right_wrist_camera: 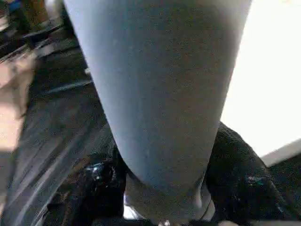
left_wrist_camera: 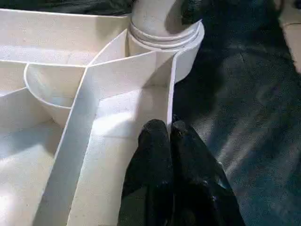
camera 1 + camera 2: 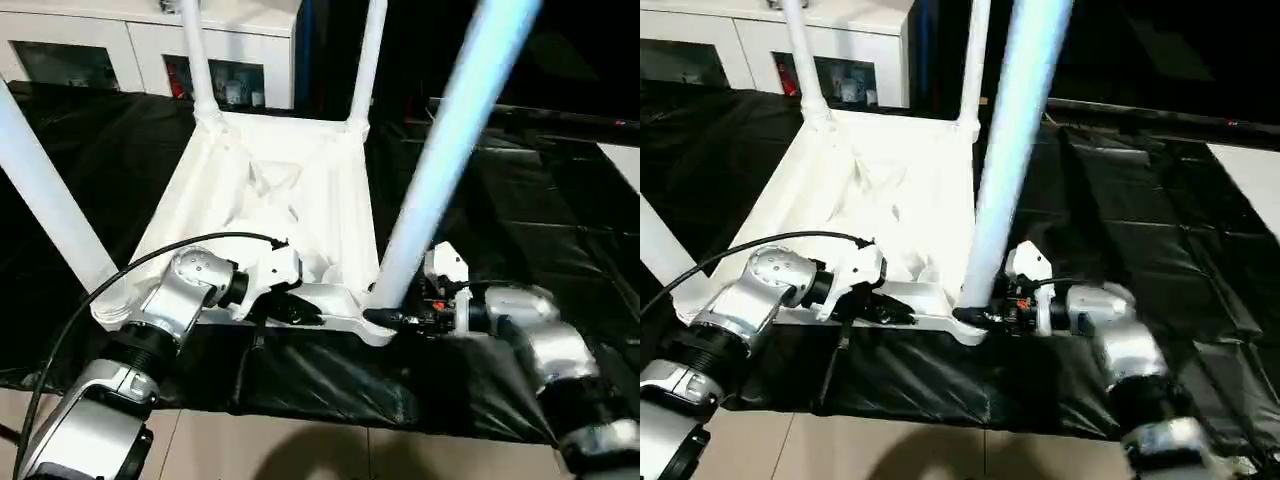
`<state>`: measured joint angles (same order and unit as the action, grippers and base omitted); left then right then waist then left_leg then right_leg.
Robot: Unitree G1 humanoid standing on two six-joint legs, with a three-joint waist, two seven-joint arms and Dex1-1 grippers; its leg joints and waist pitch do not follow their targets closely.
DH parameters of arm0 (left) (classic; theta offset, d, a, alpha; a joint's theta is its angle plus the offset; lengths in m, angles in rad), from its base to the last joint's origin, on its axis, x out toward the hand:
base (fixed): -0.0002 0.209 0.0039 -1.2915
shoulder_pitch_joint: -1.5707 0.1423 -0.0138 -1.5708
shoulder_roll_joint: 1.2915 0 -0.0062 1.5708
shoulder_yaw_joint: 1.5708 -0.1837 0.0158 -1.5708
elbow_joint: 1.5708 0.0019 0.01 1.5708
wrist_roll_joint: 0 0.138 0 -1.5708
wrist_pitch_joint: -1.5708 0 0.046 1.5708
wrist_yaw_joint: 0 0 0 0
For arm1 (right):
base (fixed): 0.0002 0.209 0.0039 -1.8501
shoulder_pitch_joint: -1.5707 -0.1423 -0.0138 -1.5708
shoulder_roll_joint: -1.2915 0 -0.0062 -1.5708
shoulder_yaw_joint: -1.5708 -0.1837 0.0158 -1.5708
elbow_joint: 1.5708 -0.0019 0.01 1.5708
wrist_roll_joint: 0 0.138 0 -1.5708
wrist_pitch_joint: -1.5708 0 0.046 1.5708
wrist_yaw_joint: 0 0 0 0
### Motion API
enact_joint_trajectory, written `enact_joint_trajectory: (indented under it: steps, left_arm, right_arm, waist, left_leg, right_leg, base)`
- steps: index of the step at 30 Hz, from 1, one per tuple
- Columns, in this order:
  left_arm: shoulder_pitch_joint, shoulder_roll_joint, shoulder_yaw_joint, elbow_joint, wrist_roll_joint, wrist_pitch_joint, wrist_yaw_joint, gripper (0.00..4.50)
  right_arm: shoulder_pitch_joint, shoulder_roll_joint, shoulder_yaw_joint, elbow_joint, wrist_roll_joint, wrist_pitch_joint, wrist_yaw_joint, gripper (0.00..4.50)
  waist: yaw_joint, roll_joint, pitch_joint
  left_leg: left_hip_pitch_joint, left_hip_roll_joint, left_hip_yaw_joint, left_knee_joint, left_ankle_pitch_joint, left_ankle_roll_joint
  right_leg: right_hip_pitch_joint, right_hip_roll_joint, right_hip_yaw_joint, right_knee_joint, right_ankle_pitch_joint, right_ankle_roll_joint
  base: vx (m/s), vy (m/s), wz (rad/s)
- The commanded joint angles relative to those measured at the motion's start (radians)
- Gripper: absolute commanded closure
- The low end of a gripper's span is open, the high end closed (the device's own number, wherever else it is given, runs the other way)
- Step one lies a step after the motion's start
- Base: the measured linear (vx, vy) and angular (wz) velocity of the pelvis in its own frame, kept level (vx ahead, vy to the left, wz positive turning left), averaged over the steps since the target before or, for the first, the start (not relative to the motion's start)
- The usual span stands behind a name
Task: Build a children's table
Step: Rotate leg to tighten
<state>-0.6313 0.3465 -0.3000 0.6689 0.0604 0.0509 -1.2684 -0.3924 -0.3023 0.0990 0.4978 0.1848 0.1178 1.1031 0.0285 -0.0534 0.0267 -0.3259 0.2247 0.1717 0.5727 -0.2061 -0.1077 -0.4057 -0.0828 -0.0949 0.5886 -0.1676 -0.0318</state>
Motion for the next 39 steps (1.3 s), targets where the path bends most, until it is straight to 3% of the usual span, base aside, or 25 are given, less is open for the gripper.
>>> enact_joint_trajectory:
  steps: [1, 3, 5, 8, 10, 12, 14, 15, 16, 17, 18, 19, 20, 21, 22, 23, 24, 25, 27, 28, 29, 31, 34, 37, 39]
  left_arm:
    - [0.032, -0.077, -0.012, -0.025, 0.016, 0.068, 0.128, 4.50]
    - [0.046, -0.104, -0.020, -0.040, 0.022, 0.086, 0.155, 4.50]
    - [0.051, -0.134, -0.029, -0.043, 0.032, 0.099, 0.190, 4.50]
    - [0.052, -0.194, -0.042, -0.041, 0.047, 0.127, 0.258, 4.50]
    - [0.038, -0.225, -0.052, -0.028, 0.069, 0.139, 0.309, 4.50]
    - [0.031, -0.233, -0.056, -0.020, 0.078, 0.137, 0.326, 4.50]
    - [0.026, -0.239, -0.058, -0.014, 0.085, 0.138, 0.336, 4.50]
    - [0.024, -0.242, -0.058, -0.015, 0.091, 0.142, 0.345, 4.50]
    - [0.022, -0.242, -0.057, -0.016, 0.091, 0.144, 0.346, 4.50]
    - [0.022, -0.242, -0.057, -0.016, 0.091, 0.144, 0.346, 4.50]
    - [0.023, -0.225, -0.054, -0.026, 0.087, 0.143, 0.332, 4.50]
    - [0.023, -0.225, -0.054, -0.026, 0.087, 0.143, 0.332, 4.50]
    - [0.027, -0.205, -0.051, -0.032, 0.083, 0.128, 0.308, 4.50]
    - [0.027, -0.204, -0.051, -0.032, 0.083, 0.127, 0.307, 4.50]
    - [0.031, -0.191, -0.048, -0.035, 0.076, 0.118, 0.287, 4.50]
    - [0.031, -0.191, -0.048, -0.035, 0.076, 0.118, 0.287, 4.50]
    - [0.036, -0.173, -0.045, -0.040, 0.070, 0.102, 0.259, 4.50]
    - [0.037, -0.154, -0.043, -0.041, 0.063, 0.086, 0.229, 4.50]
    - [0.037, -0.154, -0.043, -0.041, 0.063, 0.086, 0.229, 4.50]
    - [0.038, -0.119, -0.038, -0.046, 0.048, 0.063, 0.168, 4.50]
    - [0.038, -0.105, -0.035, -0.050, 0.041, 0.057, 0.142, 4.50]
    - [0.036, -0.092, -0.035, -0.050, 0.037, 0.047, 0.120, 4.50]
    - [0.027, -0.045, -0.039, -0.040, 0.030, 0.011, 0.044, 4.50]
    - [0.024, -0.032, -0.041, -0.039, 0.030, 0.003, 0.023, 4.50]
    - [0.019, -0.015, -0.043, -0.034, 0.029, -0.009, -0.005, 4.50]
  right_arm:
    - [0.013, 0.093, 0.006, 0.095, -0.028, 0.025, -0.194, 2.48]
    - [0.008, 0.127, -0.015, 0.123, -0.036, 0.012, -0.281, 2.50]
    - [-0.003, 0.165, -0.033, 0.145, -0.040, 0.011, -0.357, 2.52]
    - [-0.030, 0.247, -0.064, 0.172, -0.041, 0.023, -0.498, 2.53]
    - [-0.050, 0.299, -0.051, 0.184, -0.075, 0.020, -0.588, 2.54]
    - [-0.060, 0.316, -0.049, 0.193, -0.085, 0.011, -0.620, 2.54]
    - [-0.069, 0.330, -0.052, 0.198, -0.087, -0.004, -0.638, 2.54]
    - [-0.075, 0.340, -0.055, 0.205, -0.088, -0.018, -0.653, 1.98]
    - [-0.081, 0.343, -0.060, 0.205, -0.082, -0.031, -0.653, 1.98]
    - [-0.081, 0.343, -0.060, 0.205, -0.082, -0.031, -0.653, 1.84]
    - [-0.084, 0.324, -0.067, 0.195, -0.067, -0.039, -0.610, 1.84]
    - [-0.084, 0.324, -0.067, 0.195, -0.067, -0.039, -0.610, 1.78]
    - [-0.077, 0.291, -0.060, 0.181, -0.071, -0.046, -0.558, 1.59]
    - [-0.077, 0.290, -0.060, 0.181, -0.071, -0.046, -0.558, 1.59]
    - [-0.071, 0.267, -0.054, 0.172, -0.075, -0.049, -0.523, 1.40]
    - [-0.071, 0.267, -0.054, 0.172, -0.075, -0.049, -0.523, 1.40]
    - [-0.064, 0.237, -0.047, 0.161, -0.080, -0.053, -0.481, 1.40]
    - [-0.057, 0.206, -0.039, 0.149, -0.077, -0.058, -0.424, 1.40]
    - [-0.057, 0.206, -0.039, 0.149, -0.077, -0.058, -0.424, 1.40]
    - [-0.046, 0.149, -0.021, 0.124, -0.065, -0.057, -0.308, 1.40]
    - [-0.041, 0.125, -0.013, 0.110, -0.057, -0.052, -0.256, 1.40]
    - [-0.035, 0.102, -0.001, 0.095, -0.050, -0.047, -0.202, 1.40]
    - [-0.020, 0.021, 0.041, 0.053, -0.030, -0.030, -0.028, 1.40]
    - [-0.020, 0.001, 0.049, 0.044, -0.023, -0.022, 0.015, 1.40]
    - [-0.023, -0.023, 0.060, 0.034, -0.013, -0.006, 0.072, 1.40]
  waist:
    - [-0.006, 0.004, -0.032]
    - [-0.018, 0.003, -0.027]
    - [-0.035, 0.003, -0.028]
    - [-0.055, 0.007, -0.024]
    - [-0.063, 0.011, -0.025]
    - [-0.077, 0.021, -0.019]
    - [-0.109, 0.037, -0.011]
    - [-0.108, 0.045, -0.008]
    - [-0.101, 0.047, -0.001]
    - [-0.067, 0.058, 0.010]
    - [-0.056, 0.032, 0.019]
    - [-0.056, 0.032, 0.019]
    - [-0.057, -0.024, 0.021]
    - [-0.046, -0.013, -0.004]
    - [-0.029, -0.001, -0.021]
    - [-0.019, -0.001, -0.027]
    - [-0.020, 0.012, -0.033]
    - [-0.022, 0.011, -0.035]
    - [-0.031, 0.003, -0.024]
    - [-0.035, 0.001, -0.033]
    - [-0.035, 0.001, -0.033]
    - [-0.036, 0.001, -0.039]
    - [-0.030, -0.001, -0.043]
    - [-0.027, 0.000, -0.044]
    - [-0.027, 0.002, -0.041]
  left_leg:
    - [-0.013, 0.007, 0.006, -0.067, -0.247, 0.031]
    - [-0.011, 0.001, -0.003, -0.069, -0.312, 0.009]
    - [-0.008, -0.003, -0.011, -0.068, -0.364, 0.014]
    - [0.007, -0.006, -0.015, -0.066, -0.424, 0.017]
    - [0.013, -0.008, -0.020, -0.064, -0.452, 0.018]
    - [0.012, -0.001, -0.031, -0.076, -0.511, 0.020]
    - [0.025, 0.020, -0.051, -0.094, -0.668, 0.017]
    - [0.008, 0.044, -0.061, -0.122, -0.748, 0.013]
    - [-0.006, 0.058, -0.064, -0.147, -0.796, 0.010]
    - [-0.027, 0.082, -0.046, -0.197, -0.873, -0.005]
    - [-0.005, 0.071, -0.015, -0.206, -0.889, 0.006]
    - [-0.005, 0.071, -0.015, -0.206, -0.889, 0.006]
    - [0.161, -0.073, 0.022, 0.089, -0.487, 0.015]
    - [0.032, -0.042, -0.017, 0.028, -0.291, 0.058]
    - [-0.027, -0.019, -0.034, -0.026, -0.225, 0.060]
    - [-0.031, -0.008, -0.038, -0.053, -0.190, 0.057]
    - [0.010, 0.006, -0.036, -0.063, -0.133, 0.057]
    - [0.023, 0.007, -0.011, -0.062, -0.101, 0.093]
    - [0.019, 0.003, 0.001, -0.063, -0.240, 0.093]
    - [0.009, 0.000, 0.000, -0.062, -0.289, 0.087]
    - [0.009, 0.000, 0.000, -0.062, -0.289, 0.087]
    - [-0.004, 0.006, 0.003, -0.060, -0.184, 0.108]
    - [-0.009, 0.003, 0.005, -0.053, -0.116, 0.138]
    - [-0.006, 0.007, 0.007, -0.050, -0.087, 0.163]
    - [-0.008, 0.008, 0.005, -0.052, -0.101, 0.154]
  right_leg:
    - [0.046, -0.054, 0.046, -0.084, -0.422, -0.142]
    - [0.044, -0.056, 0.035, -0.103, -0.581, -0.076]
    - [0.043, -0.055, 0.023, -0.121, -0.659, -0.027]
    - [0.028, -0.050, 0.007, -0.140, -0.686, -0.013]
    - [0.030, -0.051, -0.005, -0.151, -0.699, 0.000]
    - [0.039, -0.048, -0.029, -0.161, -0.670, 0.006]
    - [0.060, -0.048, -0.075, -0.169, -0.589, 0.011]
    - [0.091, -0.049, -0.064, -0.125, -0.488, -0.007]
    - [0.104, -0.043, -0.056, -0.089, -0.440, -0.020]
    - [0.119, -0.037, -0.026, 0.008, -0.324, -0.058]
    - [0.088, -0.020, 0.004, 0.025, -0.356, -0.055]
    - [0.088, -0.020, 0.004, 0.025, -0.356, -0.055]
    - [-0.120, -0.069, -0.032, -0.249, -1.078, 0.072]
    - [0.040, -0.149, 0.027, -0.189, -1.074, 0.072]
    - [0.104, -0.144, 0.039, -0.144, -0.922, 0.060]
    - [0.093, -0.112, 0.038, -0.121, -0.761, 0.047]
    - [0.054, -0.081, 0.038, -0.091, -0.450, -0.044]
    - [0.040, -0.060, 0.045, -0.065, -0.184, -0.192]
    - [0.031, -0.052, 0.048, -0.082, -0.312, -0.209]
    - [0.041, -0.057, 0.051, -0.084, -0.394, -0.196]
    - [0.041, -0.057, 0.051, -0.084, -0.394, -0.196]
    - [0.046, -0.058, 0.056, -0.069, -0.238, -0.227]
    - [0.056, -0.057, 0.057, -0.056, -0.147, -0.254]
    - [0.050, -0.057, 0.057, -0.048, -0.097, -0.281]
    - [0.052, -0.059, 0.056, -0.052, -0.135, -0.278]
  base:
    - [0.000, 0.000, 0.00]
    - [-0.055, 0.007, -0.11]
    - [-0.056, 0.017, -0.12]
    - [0.000, 0.000, 0.00]
    - [0.000, 0.000, 0.00]
    - [-0.027, 0.023, -0.04]
    - [-0.027, 0.023, -0.04]
    - [-0.061, 0.027, 0.02]
    - [-0.061, 0.027, 0.02]
    - [-0.055, -0.012, 0.15]
    - [-0.007, -0.081, 0.25]
    - [-0.007, -0.081, 0.25]
    - [0.035, -0.105, 0.19]
    - [0.144, 0.015, -0.25]
    - [0.144, 0.015, -0.25]
    - [0.135, 0.043, -0.30]
    - [0.000, 0.000, 0.00]
    - [0.000, 0.000, 0.00]
    - [0.034, -0.036, 0.21]
    - [0.035, -0.021, 0.18]
    - [0.000, 0.000, 0.00]
    - [0.000, 0.000, 0.00]
    - [0.000, 0.000, 0.00]
    - [0.000, 0.000, 0.00]
    - [0.000, 0.000, 0.00]
